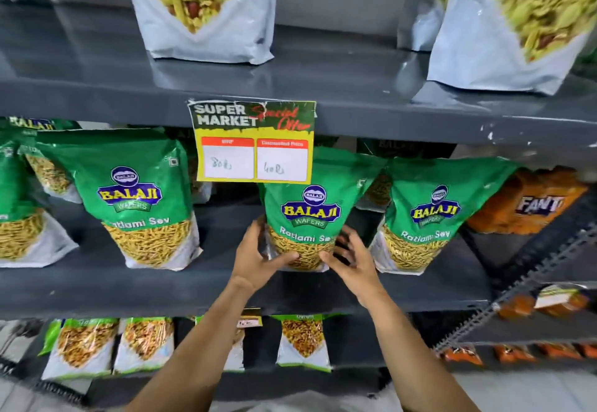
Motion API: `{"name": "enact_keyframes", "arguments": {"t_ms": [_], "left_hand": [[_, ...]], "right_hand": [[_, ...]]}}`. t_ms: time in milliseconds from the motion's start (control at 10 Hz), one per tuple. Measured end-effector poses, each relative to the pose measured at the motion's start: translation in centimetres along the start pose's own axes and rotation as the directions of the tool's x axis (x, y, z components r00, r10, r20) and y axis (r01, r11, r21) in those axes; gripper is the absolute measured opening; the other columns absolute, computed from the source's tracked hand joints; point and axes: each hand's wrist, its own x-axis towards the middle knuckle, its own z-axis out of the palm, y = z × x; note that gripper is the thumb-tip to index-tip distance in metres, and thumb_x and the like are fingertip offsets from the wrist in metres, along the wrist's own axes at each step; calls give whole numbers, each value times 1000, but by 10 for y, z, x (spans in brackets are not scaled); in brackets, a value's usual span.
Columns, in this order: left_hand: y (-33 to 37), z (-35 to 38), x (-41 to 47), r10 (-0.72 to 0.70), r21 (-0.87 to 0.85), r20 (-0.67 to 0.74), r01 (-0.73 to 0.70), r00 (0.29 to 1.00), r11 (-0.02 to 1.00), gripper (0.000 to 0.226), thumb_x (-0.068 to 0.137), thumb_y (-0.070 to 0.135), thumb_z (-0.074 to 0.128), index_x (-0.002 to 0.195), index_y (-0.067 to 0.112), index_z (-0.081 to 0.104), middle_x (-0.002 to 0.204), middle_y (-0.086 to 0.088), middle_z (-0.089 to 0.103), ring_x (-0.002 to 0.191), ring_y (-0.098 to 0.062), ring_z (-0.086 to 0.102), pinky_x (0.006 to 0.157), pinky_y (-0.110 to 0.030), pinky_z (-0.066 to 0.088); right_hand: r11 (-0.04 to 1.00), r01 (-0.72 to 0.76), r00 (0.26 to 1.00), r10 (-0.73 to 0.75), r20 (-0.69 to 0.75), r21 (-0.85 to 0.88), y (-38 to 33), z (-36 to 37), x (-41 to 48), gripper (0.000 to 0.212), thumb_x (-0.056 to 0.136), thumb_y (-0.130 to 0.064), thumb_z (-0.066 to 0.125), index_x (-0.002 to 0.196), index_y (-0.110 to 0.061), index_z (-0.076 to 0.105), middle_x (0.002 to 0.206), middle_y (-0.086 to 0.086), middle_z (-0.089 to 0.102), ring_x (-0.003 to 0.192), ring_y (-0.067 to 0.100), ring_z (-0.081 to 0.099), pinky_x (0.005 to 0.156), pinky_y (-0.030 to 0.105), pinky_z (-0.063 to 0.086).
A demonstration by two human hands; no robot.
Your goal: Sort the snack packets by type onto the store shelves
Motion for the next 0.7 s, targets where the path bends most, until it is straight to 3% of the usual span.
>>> {"name": "enact_keyframes", "arguments": {"t_ms": [100,300,500,600,700], "left_hand": [[1,-2,-3,-12,-10,8,12,1000,1000,87,60,28,92,133,18,46,126,1,65,116,-11,62,95,-23,53],[0,4,-10,-51,-62,-13,50,999,997,85,63,27,91,134,26,45,127,5,64,117,-10,61,93,-37,57],[4,5,-11,-76,-34,-23,75,997,997,86,60,36,91,132,29,45,127,6,64,119,-10,60,95,-41,56],[6,1,-13,-58,34,-17,59,998,998,92,57,49,89,133,27,42,132,5,60,123,-10,57,101,-37,51],[6,4,-17,-25,84,-58,30,998,996,90,62,47,87,133,28,36,136,4,53,126,-9,52,105,-29,45]], "right_hand": [[999,30,1000,-30,7,-18,6,-2,-1,66,80,-13,75,137,-16,42,131,7,59,115,21,61,92,32,54],[999,35,999,-34,36,-29,9,-9,0,71,76,-29,77,138,-22,42,133,0,58,117,15,60,90,31,54],[1000,29,998,-28,51,-10,12,-11,1,70,78,-28,76,138,-22,42,133,-2,57,118,11,58,84,21,54],[1000,30,998,-30,60,-6,11,-9,1,63,80,-21,74,135,-19,44,131,1,59,118,10,58,81,16,53],[996,67,998,-67,-12,55,8,-8,-2,53,82,-13,72,129,-11,47,128,7,59,119,16,57,79,10,50]]}}
